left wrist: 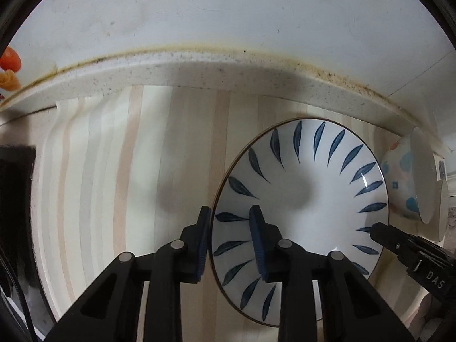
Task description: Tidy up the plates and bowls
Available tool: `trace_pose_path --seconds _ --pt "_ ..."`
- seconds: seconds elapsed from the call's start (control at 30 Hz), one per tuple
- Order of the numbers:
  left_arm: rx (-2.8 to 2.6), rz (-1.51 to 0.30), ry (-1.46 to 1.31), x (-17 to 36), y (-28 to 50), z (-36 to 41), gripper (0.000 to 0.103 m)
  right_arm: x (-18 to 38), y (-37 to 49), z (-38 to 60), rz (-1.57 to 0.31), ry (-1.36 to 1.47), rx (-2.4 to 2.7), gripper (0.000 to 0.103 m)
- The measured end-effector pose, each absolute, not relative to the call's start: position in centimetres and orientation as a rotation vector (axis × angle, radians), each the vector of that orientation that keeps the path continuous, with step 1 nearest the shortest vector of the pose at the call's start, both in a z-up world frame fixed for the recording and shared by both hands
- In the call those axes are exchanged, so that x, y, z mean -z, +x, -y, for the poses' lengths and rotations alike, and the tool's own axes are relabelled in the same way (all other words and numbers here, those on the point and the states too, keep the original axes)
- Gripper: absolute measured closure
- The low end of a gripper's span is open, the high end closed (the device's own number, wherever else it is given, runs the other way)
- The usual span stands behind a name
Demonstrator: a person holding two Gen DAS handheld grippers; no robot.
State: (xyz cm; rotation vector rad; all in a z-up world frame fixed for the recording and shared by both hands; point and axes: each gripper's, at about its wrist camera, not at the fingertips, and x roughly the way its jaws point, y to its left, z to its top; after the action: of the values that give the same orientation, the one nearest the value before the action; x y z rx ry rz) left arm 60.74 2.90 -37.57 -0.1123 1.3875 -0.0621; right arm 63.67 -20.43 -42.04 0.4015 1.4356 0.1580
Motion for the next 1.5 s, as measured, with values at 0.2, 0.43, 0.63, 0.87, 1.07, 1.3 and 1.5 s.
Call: trace_pose_path --seconds 0.2,0.43,0.63,0.87,1.07,1.3,1.5 --pt "0.064 -1.358 -0.105 36.8 59.7 -3.1 0.085 41.8 63.1 20.5 -1.401 0.371 -0.169 0.089" --pt "0.068 -1.317 -0.114 34.2 57.2 -3.8 0.085 39.5 61.6 20.6 -1.363 0.338 -0.190 0.089" --pt "0.094 -1.265 -0.135 30.5 54.2 -4.5 0.085 35.5 58.9 21.7 -1.308 0.348 -0.222 0.089" --pt "0.146 -1.209 -0.148 26.2 49.3 -3.3 0.085 30.7 53.4 22.9 -1.237 0.343 -0.260 0.089" --pt "0.186 -1.172 -0.124 23.9 44.3 -2.1 0.085 28.8 47.7 23.6 -1.217 0.349 -0.255 0.089" --pt "0.226 -1.190 -0.097 24.3 39.8 -1.0 0.085 28.7 42.0 24.5 -1.210 0.388 -0.227 0.089" --pt "0.247 -1.244 -0.068 26.4 37.3 -0.4 0.085 29.7 38.8 24.8 -1.222 0.393 -0.211 0.089"
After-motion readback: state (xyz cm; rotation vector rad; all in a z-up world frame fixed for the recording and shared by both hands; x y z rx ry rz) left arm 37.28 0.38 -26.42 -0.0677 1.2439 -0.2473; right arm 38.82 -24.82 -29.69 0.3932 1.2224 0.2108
